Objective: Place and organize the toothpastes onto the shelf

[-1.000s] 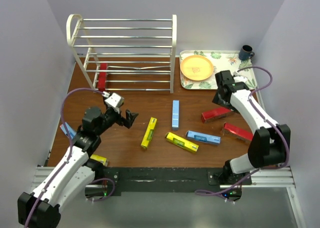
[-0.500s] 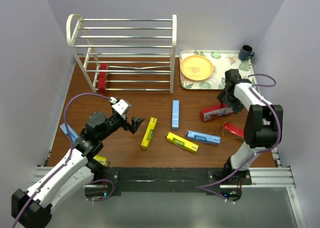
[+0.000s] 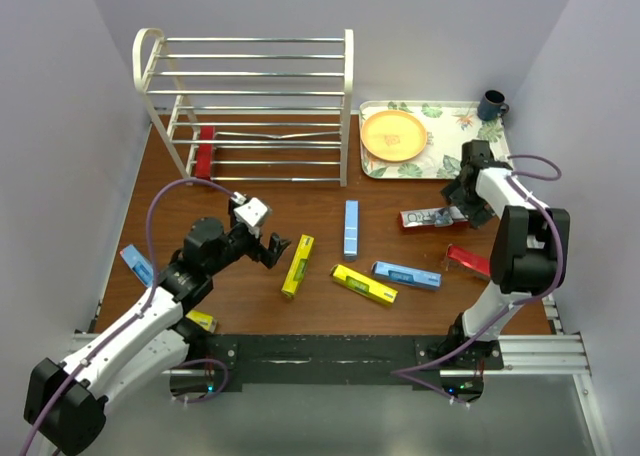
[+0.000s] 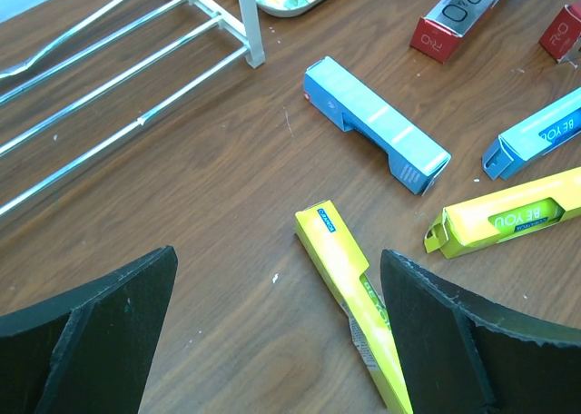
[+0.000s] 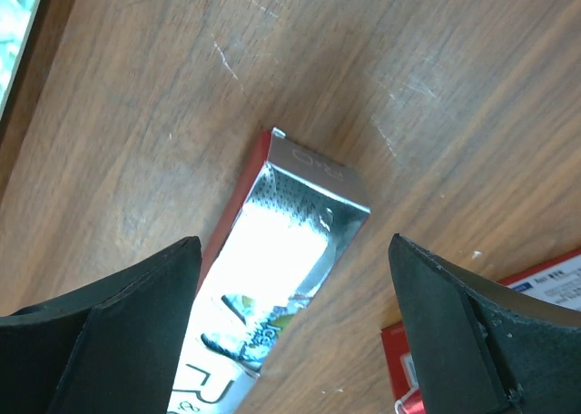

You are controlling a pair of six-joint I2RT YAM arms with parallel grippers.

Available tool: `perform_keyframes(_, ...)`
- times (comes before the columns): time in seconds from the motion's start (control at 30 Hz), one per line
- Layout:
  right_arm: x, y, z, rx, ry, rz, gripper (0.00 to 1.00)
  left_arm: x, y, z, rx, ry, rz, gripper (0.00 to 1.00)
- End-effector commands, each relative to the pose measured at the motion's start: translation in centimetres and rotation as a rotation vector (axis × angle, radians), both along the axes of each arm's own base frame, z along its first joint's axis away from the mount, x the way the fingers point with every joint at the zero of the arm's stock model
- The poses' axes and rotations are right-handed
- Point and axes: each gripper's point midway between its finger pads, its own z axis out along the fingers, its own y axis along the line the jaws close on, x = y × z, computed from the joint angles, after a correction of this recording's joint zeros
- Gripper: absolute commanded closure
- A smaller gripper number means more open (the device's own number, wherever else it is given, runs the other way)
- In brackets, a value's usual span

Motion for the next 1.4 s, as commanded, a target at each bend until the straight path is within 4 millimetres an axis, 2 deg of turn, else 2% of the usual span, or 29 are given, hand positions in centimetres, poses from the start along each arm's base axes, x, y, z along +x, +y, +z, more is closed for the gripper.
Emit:
perform_keyframes(0.0, 0.3, 0.2, -0.9, 0.031, -0.015, -0.05, 0.12, 0.4, -0.6, 1.8, -0.017, -0.052, -0.024, 0.0)
perform_keyframes(0.33, 0.3, 1.4, -4.0, 0.114, 0.014, -0.102, 0.12, 0.2, -1.0, 1.9, -0.034, -0.047, -0.041, 0.0)
perform_keyframes(0.4, 0.4, 1.3, -4.1, 0.11, 0.002, -0.115, 0.17, 0.1, -1.0, 2.0, -0.039, -0.047, -0.043, 0.0)
perform_keyframes(0.6, 0.6, 1.6, -2.9, 0.122, -0.053, -0.092, 0.43, 0.0, -1.2, 2.7, -0.061, -0.055, -0.051, 0.0)
perform_keyframes(0.63, 0.7, 1.8, -2.0, 0.132, -0.084, -0.078, 0.5, -0.1, -1.5, 3.0, -0.096, -0.034, -0.051, 0.0)
perform_keyframes(0.73, 1.2, 2.8, -0.6, 0.173, -0.162, -0.032, 0.55, -0.2, -2.5, 4.1, -0.162, -0.019, -0.077, 0.0)
perform_keyframes(0.77, 1.8, 3.0, 1.2, 0.183, -0.231, -0.017, 0.56, 0.1, -3.0, 4.8, -0.179, -0.019, -0.086, 0.0)
perform_keyframes(0.83, 1.8, 3.6, 2.3, 0.204, -0.28, 0.012, 0.58, 0.1, -3.7, 5.6, -0.228, 0.005, -0.103, 0.0)
perform_keyframes(0.87, 2.6, 4.3, 4.5, 0.238, -0.371, 0.041, 0.59, 0.5, -4.2, 6.6, -0.258, -0.01, -0.112, 0.0)
perform_keyframes(0.9, 2.2, 4.8, 4.5, 0.261, -0.384, 0.049, 0.59, 0.5, -4.6, 7.0, -0.279, -0.01, -0.122, 0.0)
perform_keyframes(0.93, 2.4, 5.4, 5.5, 0.283, -0.426, 0.064, 0.6, 0.7, -5.2, 7.0, -0.306, 0.021, -0.125, 0.0)
perform_keyframes(0.97, 2.7, 5.8, 7.1, 0.299, -0.49, 0.081, 0.6, 0.9, -5.6, 8.2, -0.339, 0.0, -0.132, 0.0)
perform_keyframes(1.03, 2.4, 7.4, 8.0, 0.362, -0.536, 0.101, 0.61, 1.2, -6.8, 8.7, -0.387, 0.039, -0.139, 0.0)
perform_keyframes(1.07, 2.6, 7.9, 9.4, 0.374, -0.591, 0.115, 0.61, 1.4, -7.3, 9.3, -0.412, 0.037, -0.146, 0.0)
perform_keyframes(1.1, 2.3, 9.1, 9.4, 0.414, -0.598, 0.13, 0.61, 1.4, -7.9, 9.5, -0.43, 0.052, -0.157, 0.0)
perform_keyframes(1.27, 1.9, 13.2, 12.2, 0.547, -0.722, 0.178, 0.62, 1.3, -11.8, 11.3, -0.541, 0.099, -0.226, 0.0)
perform_keyframes(1.37, 1.2, 15.5, 13.4, 0.611, -0.775, 0.224, 0.62, 1.5, -13.7, 11.4, -0.558, 0.115, -0.226, 0.0)
